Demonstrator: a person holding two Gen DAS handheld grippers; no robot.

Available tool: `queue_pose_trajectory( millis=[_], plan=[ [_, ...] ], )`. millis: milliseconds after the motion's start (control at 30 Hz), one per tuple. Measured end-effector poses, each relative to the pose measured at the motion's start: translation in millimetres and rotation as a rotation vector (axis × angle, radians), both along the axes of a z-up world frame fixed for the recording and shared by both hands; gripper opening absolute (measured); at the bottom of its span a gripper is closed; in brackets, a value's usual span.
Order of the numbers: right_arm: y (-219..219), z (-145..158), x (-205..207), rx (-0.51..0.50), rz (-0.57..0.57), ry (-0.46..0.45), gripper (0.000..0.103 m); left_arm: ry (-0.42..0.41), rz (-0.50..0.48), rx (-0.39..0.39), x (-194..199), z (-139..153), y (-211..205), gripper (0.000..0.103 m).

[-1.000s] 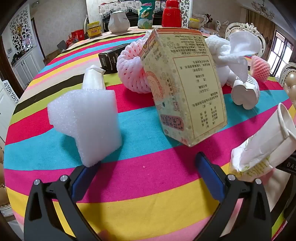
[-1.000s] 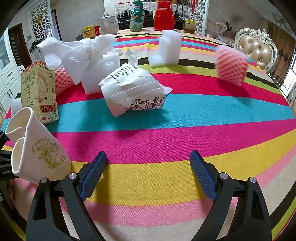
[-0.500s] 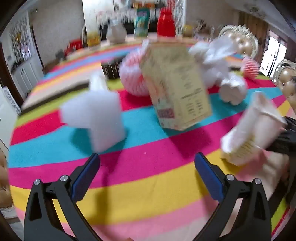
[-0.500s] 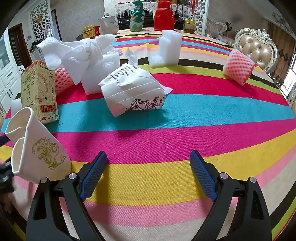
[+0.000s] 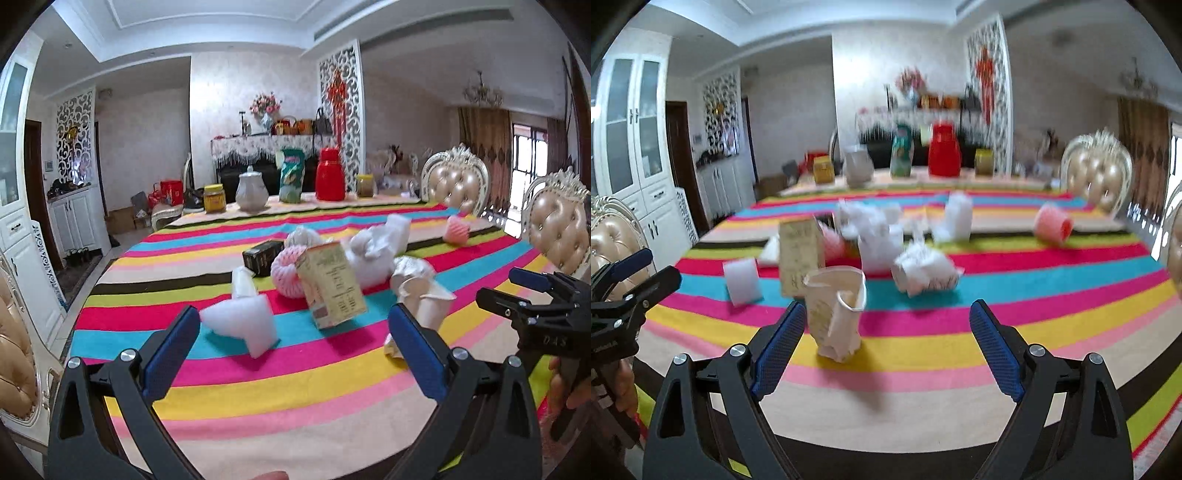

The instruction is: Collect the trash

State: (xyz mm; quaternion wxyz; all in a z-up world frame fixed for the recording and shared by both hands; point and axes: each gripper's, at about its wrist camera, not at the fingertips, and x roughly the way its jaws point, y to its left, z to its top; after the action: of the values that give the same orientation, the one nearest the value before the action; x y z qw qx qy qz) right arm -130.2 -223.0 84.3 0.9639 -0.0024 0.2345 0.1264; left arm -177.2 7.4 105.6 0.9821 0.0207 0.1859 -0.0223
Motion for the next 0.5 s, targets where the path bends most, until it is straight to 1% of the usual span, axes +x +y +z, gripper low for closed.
queue_pose_trajectory(
  millis=[67,133,333,500],
  plan=[
    [3,9,-12,-0.004,-0.006,-0.061,0.085,-0.020,-0.005,-0.013,-14,7,2,0.099],
    [5,14,-24,-0.003,0.006,-0.097,0.085,-0.035,-0.001,-0.015,-25,12,3,0.099],
    [6,29,-47,0.017,0.027,-0.124,0.085,-0.042,0.009,-0.027,-39,16,4,0.099],
    [2,35,-58,0.035,0.035,-0.128,0.085,-0.057,0.006,-0.012,-54,20,-1,0.099]
  ],
)
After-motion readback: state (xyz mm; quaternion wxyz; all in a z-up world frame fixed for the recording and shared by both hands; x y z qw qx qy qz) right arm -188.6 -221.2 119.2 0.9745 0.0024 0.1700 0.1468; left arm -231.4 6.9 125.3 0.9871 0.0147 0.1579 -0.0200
